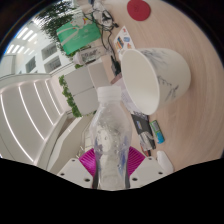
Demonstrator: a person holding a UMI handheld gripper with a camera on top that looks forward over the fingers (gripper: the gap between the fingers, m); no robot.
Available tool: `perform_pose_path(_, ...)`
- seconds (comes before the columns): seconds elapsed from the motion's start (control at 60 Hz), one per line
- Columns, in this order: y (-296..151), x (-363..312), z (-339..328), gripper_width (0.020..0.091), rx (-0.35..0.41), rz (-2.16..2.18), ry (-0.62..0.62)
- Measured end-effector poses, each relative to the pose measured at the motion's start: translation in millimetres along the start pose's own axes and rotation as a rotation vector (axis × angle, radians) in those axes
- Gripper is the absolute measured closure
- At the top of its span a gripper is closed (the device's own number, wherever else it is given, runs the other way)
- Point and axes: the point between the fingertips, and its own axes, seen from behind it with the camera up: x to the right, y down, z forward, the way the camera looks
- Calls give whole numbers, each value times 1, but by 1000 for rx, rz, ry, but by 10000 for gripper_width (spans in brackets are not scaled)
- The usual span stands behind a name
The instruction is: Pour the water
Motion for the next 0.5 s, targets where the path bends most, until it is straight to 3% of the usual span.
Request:
perform_pose_path(0.283,-14,-38,-16,749,-9,444,-185)
perform_pose_path(0.383,-14,-37,-17,749,-10,447,-177)
perform_pose_path(0.5,-1,-37,-14,746,-66,358,-146)
